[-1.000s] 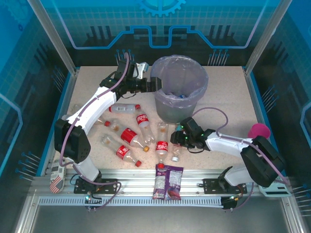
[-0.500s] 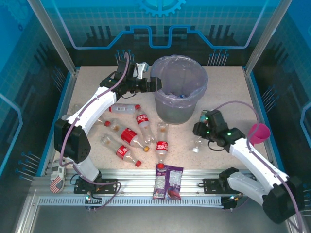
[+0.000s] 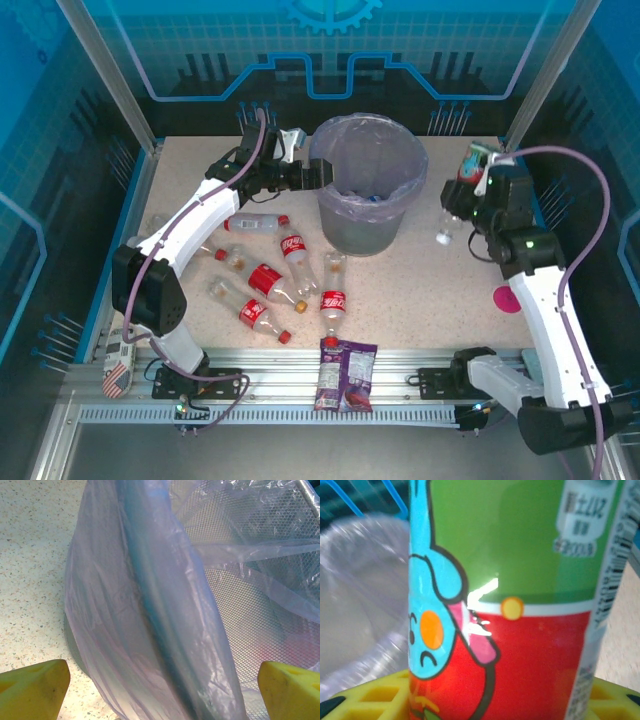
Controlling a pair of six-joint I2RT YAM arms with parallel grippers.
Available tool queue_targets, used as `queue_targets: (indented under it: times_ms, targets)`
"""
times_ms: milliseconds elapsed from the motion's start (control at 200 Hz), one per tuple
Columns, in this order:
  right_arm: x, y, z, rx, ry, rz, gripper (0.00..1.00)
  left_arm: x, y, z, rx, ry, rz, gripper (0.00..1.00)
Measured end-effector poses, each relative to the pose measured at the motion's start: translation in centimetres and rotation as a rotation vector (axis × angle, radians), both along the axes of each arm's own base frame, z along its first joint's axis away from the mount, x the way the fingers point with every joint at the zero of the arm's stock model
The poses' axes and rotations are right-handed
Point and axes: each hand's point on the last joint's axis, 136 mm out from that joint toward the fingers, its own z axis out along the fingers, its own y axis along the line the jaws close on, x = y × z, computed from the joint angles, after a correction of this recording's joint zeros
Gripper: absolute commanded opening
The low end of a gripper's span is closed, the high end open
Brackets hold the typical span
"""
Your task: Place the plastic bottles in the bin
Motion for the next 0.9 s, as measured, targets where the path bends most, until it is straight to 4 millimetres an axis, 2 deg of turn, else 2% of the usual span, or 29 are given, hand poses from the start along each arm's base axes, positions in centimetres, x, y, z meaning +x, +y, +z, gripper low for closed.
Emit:
queue_targets:
  times_ms: [115,230,315,395,495,600,775,900]
  targets:
    - [1.8,0.8,4.6,-0.002,-0.103,0.037,0.54,0.1,0.0,-0.1,0.000,-0.001,0.000,0.97]
    - [3.4,3.3,8.2,0.003,-0.182,0.115,0.54,0.1,-0.1,-0.1,-0.001,-0.003,-0.001,0.97]
    - [4.7,6.2,9.6,0.008,-0.211,0.191,0.54,0.2,-0.2,-0.1,-0.002,-0.004,-0.002,0.97]
    - [6.1,9.3,9.5,0.013,-0.210,0.268,0.54,0.3,-0.2,-0.1,-0.002,-0.005,-0.002,0.97]
    - [8.2,13.2,8.0,0.011,-0.175,0.352,0.54,0.4,-0.2,-0.2,-0.002,-0.005,-0.002,0.97]
    - [10.4,16.3,4.9,0.002,-0.104,0.410,0.54,0.4,-0.2,-0.2,-0.002,-0.005,-0.002,0.97]
    - [12.9,18.5,-1.5,-0.010,0.040,0.451,0.54,0.4,-0.2,-0.2,-0.002,-0.005,-0.002,0.97]
    - [13.5,19.2,-4.5,-0.013,0.112,0.468,0.54,0.4,-0.2,-0.2,-0.002,-0.005,-0.002,0.97]
